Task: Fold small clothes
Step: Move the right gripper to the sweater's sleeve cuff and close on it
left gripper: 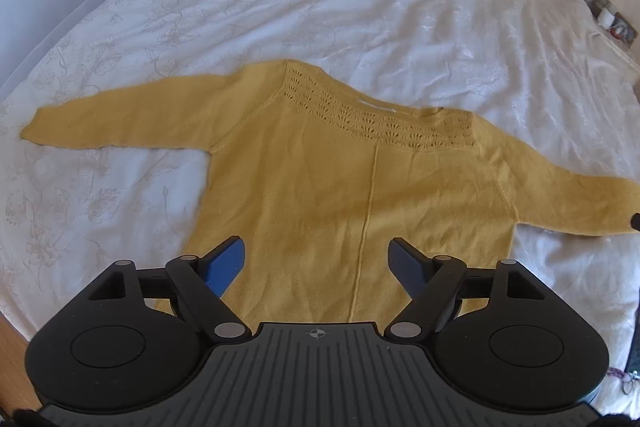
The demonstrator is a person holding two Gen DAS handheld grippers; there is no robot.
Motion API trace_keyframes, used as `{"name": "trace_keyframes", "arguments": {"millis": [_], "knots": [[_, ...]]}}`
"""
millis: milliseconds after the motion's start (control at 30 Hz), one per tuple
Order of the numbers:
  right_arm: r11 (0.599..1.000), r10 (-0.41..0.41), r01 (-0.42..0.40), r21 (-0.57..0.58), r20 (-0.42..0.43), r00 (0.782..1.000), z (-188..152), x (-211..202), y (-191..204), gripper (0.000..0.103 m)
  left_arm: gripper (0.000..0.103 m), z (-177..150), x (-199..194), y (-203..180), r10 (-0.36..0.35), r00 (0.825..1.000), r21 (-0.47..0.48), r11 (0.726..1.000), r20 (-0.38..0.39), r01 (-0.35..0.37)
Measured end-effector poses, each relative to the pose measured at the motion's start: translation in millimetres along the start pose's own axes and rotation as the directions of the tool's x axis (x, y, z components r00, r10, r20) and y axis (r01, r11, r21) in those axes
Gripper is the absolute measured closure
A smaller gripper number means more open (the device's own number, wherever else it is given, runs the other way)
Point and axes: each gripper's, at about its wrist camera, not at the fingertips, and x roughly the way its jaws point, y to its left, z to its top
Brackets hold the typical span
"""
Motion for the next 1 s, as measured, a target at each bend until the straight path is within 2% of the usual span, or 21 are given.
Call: {"name": "trace_keyframes", "arguments": {"millis": [100, 167, 233, 333, 567, 767, 867, 933, 1000], "knots": [[0.998, -0.049, 0.048, 0.040, 0.006, 0.999, 30, 15, -51, 0.022, 0.025, 5, -1, -17, 0.010, 1.000, -0.002, 1.000, 0.028, -0.010], [0.995, -0.081, 0.080, 0.055, 0.006, 0.997, 48, 25, -84, 0.030, 0.025, 7, -1, -27, 0.016, 0.999, 0.005, 1.000, 0.043, -0.016], [0.992, -0.107, 0.107, 0.067, -0.006, 0.994, 61, 36, -114, 0.032, 0.025, 8, 0, -36, 0.021, 0.998, 0.014, 1.000, 0.053, -0.021], [0.989, -0.112, 0.115, 0.096, -0.036, 0.993, 71, 53, -141, 0.036, 0.025, 7, 3, -46, 0.011, 0.999, 0.010, 1.000, 0.053, -0.012], [0.980, -0.082, 0.094, 0.175, -0.070, 0.994, 76, 78, -189, 0.038, 0.025, 3, 9, -52, -0.007, 1.000, -0.074, 0.997, 0.025, 0.008], [0.981, -0.036, 0.054, 0.184, -0.103, 0.994, 71, 99, -208, 0.038, 0.025, 1, 9, -64, 0.033, 0.999, -0.052, 0.998, 0.029, -0.032], [0.976, 0.005, 0.017, 0.218, -0.101, 0.995, 69, 106, -216, 0.034, 0.025, 1, 7, -70, 0.031, 0.999, -0.043, 0.999, 0.038, -0.029], [0.972, 0.038, -0.014, 0.234, -0.095, 0.995, 68, 112, -218, 0.024, 0.025, 2, 5, -74, 0.030, 0.998, -0.028, 0.999, 0.048, -0.029], [0.971, 0.075, -0.052, 0.234, -0.088, 0.993, 67, 118, -217, 0.008, 0.025, 3, 4, -77, 0.030, 0.998, -0.019, 0.999, 0.057, -0.029]]}}
